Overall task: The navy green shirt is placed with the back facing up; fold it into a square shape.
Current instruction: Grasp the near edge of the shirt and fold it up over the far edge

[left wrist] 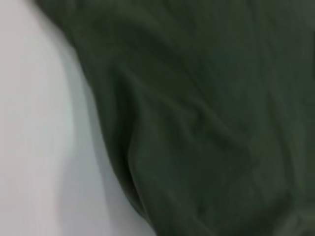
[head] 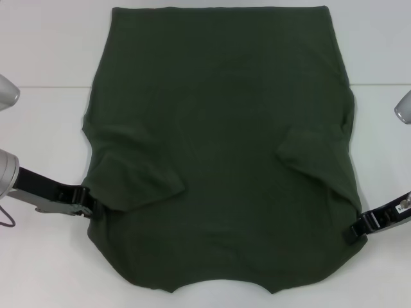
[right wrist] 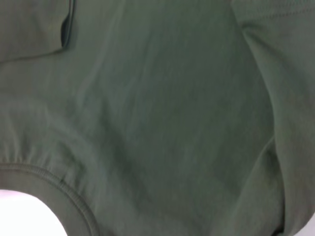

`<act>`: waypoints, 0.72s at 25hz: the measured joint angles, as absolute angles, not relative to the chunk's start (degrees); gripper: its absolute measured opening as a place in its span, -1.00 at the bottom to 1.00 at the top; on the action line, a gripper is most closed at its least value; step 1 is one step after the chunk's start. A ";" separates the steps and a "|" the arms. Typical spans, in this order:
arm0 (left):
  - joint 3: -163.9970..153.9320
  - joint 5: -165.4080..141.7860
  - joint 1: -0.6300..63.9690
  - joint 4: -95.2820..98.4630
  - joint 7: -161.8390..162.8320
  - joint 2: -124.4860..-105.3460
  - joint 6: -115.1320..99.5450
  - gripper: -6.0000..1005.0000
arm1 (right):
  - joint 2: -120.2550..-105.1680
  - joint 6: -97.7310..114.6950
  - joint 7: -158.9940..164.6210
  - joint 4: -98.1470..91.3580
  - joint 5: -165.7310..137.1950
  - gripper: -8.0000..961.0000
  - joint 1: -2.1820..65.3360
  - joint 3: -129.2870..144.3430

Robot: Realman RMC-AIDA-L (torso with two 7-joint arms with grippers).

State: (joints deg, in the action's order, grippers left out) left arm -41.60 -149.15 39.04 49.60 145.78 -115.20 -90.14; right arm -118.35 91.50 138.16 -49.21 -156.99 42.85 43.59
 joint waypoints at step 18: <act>-32.19 -149.46 38.02 44.52 138.38 -113.07 -108.78 -0.88 | -115.45 110.22 125.00 -49.34 -153.83 -0.88 41.38 43.11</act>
